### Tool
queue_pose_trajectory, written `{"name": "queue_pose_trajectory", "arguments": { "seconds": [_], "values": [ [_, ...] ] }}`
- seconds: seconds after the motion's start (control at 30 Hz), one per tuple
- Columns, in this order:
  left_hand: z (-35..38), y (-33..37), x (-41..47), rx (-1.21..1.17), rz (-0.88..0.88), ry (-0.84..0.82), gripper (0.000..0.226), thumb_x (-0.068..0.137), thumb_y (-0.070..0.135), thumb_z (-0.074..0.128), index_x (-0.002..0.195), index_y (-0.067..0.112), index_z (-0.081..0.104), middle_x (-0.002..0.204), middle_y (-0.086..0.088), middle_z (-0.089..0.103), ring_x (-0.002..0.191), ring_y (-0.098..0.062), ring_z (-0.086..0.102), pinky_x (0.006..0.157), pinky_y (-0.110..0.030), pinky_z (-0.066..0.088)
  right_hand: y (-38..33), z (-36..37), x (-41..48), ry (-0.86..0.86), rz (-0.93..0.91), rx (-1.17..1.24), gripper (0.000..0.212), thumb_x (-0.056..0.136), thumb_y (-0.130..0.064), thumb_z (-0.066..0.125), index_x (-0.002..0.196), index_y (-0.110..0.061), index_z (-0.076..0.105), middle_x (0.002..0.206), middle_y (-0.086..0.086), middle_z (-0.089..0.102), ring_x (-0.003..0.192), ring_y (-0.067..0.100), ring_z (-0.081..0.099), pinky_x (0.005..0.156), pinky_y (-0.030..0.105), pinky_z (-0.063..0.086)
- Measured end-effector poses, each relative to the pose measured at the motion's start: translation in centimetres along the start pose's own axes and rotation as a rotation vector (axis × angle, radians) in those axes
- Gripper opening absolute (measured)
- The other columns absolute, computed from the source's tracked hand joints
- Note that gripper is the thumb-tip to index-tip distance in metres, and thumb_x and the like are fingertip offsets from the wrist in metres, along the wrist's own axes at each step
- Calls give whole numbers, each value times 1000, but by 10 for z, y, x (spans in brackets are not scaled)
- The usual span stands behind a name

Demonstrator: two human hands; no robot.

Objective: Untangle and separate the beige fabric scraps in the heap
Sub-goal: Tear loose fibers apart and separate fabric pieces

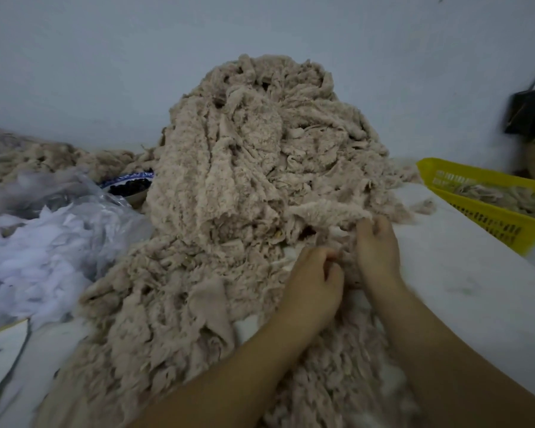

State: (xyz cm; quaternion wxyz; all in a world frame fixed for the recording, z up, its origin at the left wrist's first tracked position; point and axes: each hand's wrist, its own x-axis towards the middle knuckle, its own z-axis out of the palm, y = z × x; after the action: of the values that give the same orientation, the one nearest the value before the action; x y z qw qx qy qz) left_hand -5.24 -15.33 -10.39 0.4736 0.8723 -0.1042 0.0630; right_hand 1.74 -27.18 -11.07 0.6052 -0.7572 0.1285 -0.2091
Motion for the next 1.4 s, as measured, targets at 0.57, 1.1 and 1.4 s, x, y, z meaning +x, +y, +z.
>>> {"name": "queue_pose_trajectory", "arguments": {
  "seconds": [0.57, 1.1, 1.4],
  "values": [
    [-157, -38, -8, 553, -224, -439, 25, 99, 32, 59, 80, 17, 54, 77, 2, 54, 67, -10, 47, 59, -21, 36, -12, 17, -16, -258, -270, -325, 31, 100, -30, 48, 125, -14, 58, 126, 1, 45, 116, 18, 44, 95, 28, 38],
    [-123, -36, 11, -203, -56, -180, 25, 86, 58, 67, 109, 55, 56, 111, 39, 58, 100, 20, 56, 74, -3, 47, -34, 21, -46, -673, 41, 429, 49, 90, -51, 55, 109, -8, 71, 107, 18, 73, 102, 34, 69, 93, 46, 54],
    [-112, -38, 10, 26, -125, -30, 25, 101, 28, 51, 77, 28, 53, 63, 14, 52, 48, 3, 44, 50, -18, 34, -24, 5, -24, -660, 164, 603, 45, 90, -57, 54, 75, -17, 68, 78, 3, 70, 70, 15, 69, 62, 27, 57]
  ]
}}
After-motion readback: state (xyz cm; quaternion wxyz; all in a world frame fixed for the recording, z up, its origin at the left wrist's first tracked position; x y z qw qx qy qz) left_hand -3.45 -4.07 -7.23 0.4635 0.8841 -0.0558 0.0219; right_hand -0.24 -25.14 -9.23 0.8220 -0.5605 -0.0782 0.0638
